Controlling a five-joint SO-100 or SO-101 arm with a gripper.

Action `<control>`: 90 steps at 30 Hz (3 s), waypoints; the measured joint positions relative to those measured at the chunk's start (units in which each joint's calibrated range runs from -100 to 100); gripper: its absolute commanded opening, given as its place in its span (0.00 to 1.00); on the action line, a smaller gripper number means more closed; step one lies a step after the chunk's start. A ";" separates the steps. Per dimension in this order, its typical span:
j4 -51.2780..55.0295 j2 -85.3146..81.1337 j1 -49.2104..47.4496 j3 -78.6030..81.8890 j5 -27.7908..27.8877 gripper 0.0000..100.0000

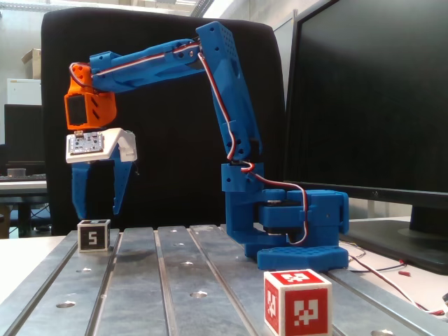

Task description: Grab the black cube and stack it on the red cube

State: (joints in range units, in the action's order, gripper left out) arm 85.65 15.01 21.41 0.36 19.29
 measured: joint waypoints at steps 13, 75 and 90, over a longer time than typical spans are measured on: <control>0.52 0.00 -0.22 0.00 -2.15 0.31; -11.35 4.23 -0.37 8.88 -0.94 0.26; -11.35 4.23 -0.37 8.88 -0.94 0.21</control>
State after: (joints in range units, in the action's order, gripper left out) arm 74.30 19.24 21.04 9.24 18.34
